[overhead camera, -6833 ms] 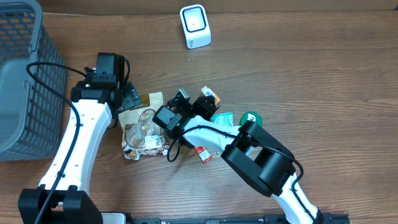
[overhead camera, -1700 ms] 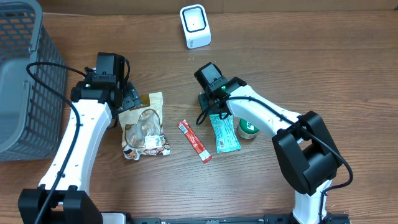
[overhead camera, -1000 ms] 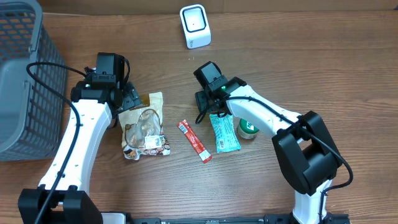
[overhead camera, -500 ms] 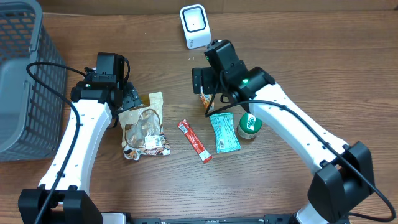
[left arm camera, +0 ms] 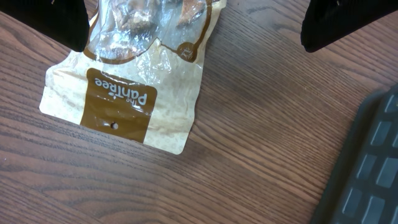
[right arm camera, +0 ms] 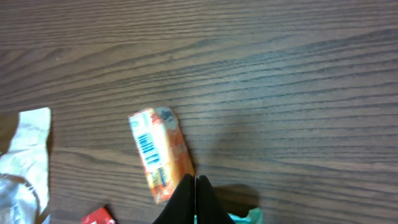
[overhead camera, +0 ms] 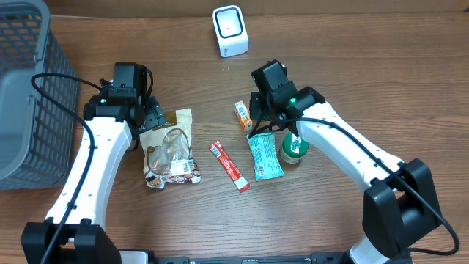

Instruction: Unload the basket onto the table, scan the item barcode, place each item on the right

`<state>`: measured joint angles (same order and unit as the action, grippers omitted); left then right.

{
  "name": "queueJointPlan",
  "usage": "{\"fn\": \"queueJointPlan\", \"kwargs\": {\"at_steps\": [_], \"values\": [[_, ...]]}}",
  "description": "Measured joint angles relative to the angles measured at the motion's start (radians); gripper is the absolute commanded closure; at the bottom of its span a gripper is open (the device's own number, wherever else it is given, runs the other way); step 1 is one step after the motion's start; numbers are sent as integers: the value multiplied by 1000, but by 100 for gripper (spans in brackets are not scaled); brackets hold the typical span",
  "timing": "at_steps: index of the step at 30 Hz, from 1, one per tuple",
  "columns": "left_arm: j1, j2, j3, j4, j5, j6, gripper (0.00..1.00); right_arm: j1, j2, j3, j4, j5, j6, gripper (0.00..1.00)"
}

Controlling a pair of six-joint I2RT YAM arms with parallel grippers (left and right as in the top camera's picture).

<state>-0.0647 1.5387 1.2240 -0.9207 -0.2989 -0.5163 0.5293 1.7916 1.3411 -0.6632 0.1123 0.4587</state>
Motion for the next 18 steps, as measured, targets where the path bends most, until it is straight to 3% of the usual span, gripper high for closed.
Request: {"fn": "queueJointPlan", "kwargs": {"at_steps": [11,18], "values": [[0,0,0,0,0,0,0,0,1,-206,306,0,9,95],[0,0,0,0,0,0,0,0,1,-270,357,3,9,94]]}}
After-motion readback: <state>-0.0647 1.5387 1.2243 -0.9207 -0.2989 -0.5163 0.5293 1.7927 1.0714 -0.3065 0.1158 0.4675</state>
